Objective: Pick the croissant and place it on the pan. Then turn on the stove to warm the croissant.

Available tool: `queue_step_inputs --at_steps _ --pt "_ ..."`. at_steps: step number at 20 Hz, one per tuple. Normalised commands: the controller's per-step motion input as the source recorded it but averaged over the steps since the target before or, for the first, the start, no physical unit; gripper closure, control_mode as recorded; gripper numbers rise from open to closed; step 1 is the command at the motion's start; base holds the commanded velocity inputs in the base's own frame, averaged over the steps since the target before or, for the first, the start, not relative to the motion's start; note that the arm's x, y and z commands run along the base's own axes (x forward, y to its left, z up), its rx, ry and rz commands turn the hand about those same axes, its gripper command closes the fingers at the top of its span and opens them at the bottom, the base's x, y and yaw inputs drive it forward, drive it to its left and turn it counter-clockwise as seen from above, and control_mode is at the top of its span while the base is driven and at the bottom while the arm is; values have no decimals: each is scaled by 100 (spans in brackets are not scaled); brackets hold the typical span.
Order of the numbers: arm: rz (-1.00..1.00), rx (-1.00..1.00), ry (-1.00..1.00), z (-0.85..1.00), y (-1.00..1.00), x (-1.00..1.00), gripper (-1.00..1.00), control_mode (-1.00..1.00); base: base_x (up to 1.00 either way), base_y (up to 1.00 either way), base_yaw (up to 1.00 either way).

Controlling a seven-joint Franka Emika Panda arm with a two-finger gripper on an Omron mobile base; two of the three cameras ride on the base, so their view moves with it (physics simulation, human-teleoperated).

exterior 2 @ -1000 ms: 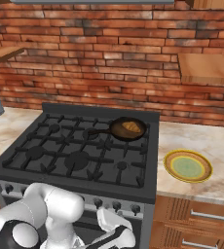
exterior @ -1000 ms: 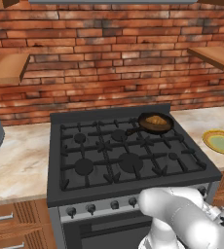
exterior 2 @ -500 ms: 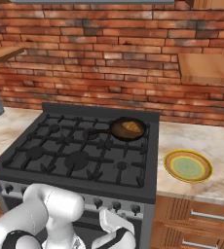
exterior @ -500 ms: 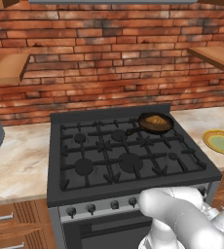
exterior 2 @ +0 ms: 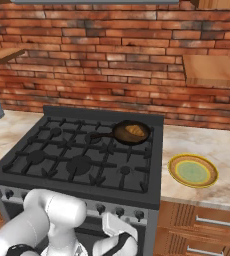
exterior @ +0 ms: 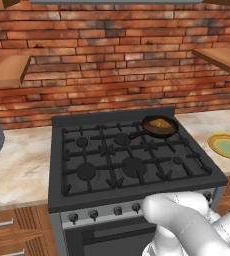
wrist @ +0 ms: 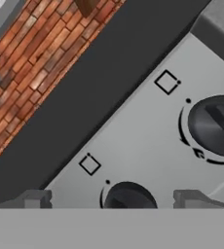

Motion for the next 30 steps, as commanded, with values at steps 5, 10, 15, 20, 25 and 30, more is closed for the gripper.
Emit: queue_step_inputs --at_steps 5,10,15,20,25,30 --pt "-4 0 0 -9 0 21 -100 -100 0 0 0" --pt "-2 0 0 -22 0 16 -100 -100 0 0 0" --pt "-1 0 0 -20 0 18 -100 -100 0 0 0" --pt "0 0 0 -14 -3 19 -100 -100 0 0 0" --pt "-1 0 0 -7 1 11 -100 -100 0 0 0" --pt "-5 0 0 -2 13 12 100 -100 0 0 0"
